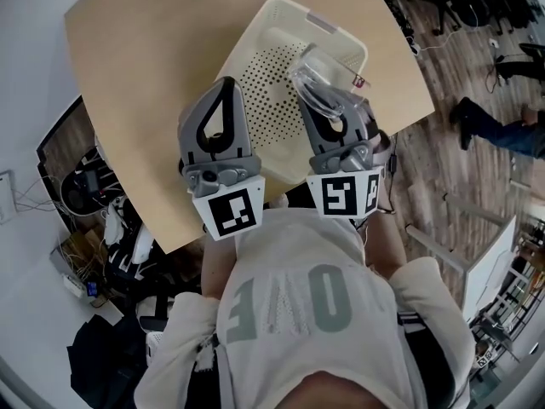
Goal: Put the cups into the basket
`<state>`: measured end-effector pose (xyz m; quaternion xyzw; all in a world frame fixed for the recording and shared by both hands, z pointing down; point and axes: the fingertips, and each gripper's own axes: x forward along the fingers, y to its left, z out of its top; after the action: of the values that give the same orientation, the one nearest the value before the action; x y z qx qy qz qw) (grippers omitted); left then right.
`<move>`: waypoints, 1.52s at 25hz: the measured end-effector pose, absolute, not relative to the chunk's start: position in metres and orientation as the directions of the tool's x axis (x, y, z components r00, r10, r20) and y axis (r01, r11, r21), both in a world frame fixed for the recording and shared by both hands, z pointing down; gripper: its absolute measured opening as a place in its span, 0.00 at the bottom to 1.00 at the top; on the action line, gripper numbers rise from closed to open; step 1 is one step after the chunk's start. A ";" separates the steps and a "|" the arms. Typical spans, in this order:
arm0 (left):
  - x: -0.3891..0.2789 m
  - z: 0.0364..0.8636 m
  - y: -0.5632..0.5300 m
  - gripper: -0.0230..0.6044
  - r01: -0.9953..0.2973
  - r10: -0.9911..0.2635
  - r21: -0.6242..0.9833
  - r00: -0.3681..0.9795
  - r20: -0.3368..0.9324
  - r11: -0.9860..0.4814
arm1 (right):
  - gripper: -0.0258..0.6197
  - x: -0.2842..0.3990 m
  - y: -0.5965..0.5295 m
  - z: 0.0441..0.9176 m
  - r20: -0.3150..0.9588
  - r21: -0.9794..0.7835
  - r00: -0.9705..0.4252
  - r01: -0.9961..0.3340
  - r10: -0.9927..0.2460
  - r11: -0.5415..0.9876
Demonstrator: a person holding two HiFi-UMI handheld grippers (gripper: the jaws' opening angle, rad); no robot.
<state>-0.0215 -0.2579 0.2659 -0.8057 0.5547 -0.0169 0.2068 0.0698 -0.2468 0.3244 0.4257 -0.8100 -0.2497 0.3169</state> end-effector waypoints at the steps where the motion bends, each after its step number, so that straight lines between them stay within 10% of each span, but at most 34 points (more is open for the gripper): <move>1: -0.022 0.269 -0.260 0.04 -0.890 -0.902 -0.340 0.384 -0.198 -0.305 | 0.07 0.068 -0.249 0.329 0.323 0.673 -0.442 -0.514 -0.837 0.532; 38: -0.025 0.300 -0.291 0.04 -0.903 -0.916 -0.282 0.373 -0.145 -0.323 | 0.08 0.069 -0.264 0.517 0.947 0.315 -0.123 0.177 -0.297 0.932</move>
<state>-0.0253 -0.2911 0.3003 -0.8131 0.5595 -0.0205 0.1594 0.0689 -0.2641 0.5174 0.0413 -0.7277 -0.1791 0.6609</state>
